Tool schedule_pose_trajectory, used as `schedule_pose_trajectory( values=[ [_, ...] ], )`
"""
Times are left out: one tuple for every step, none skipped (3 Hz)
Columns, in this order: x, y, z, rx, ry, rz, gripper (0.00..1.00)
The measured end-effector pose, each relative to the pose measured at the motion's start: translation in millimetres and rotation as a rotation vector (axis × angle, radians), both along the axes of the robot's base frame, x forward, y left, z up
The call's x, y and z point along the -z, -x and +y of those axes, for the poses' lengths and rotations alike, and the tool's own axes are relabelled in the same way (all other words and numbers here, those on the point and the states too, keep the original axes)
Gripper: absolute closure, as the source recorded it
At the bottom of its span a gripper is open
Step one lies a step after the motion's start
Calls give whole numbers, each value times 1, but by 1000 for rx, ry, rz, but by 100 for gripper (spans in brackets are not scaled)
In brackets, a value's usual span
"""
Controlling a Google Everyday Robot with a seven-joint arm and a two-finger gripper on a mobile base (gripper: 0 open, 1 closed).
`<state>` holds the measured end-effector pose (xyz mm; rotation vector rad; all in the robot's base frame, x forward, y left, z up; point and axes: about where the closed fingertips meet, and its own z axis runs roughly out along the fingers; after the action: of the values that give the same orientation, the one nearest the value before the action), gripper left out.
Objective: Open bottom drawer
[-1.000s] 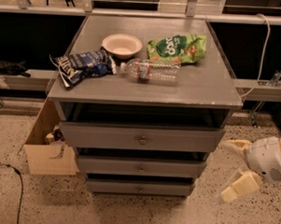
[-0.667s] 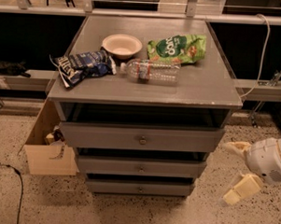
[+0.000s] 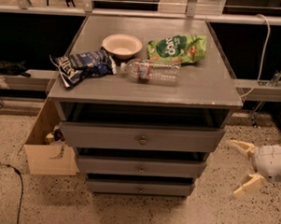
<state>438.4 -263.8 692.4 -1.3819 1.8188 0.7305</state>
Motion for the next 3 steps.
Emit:
schedule_pose_trajectory(
  values=[
    [28, -7, -6, -71, -100, -54, 0],
    [35, -7, -4, -81, -112, -56, 0],
    [45, -8, 3, -74, -128, -47, 0]
  ],
)
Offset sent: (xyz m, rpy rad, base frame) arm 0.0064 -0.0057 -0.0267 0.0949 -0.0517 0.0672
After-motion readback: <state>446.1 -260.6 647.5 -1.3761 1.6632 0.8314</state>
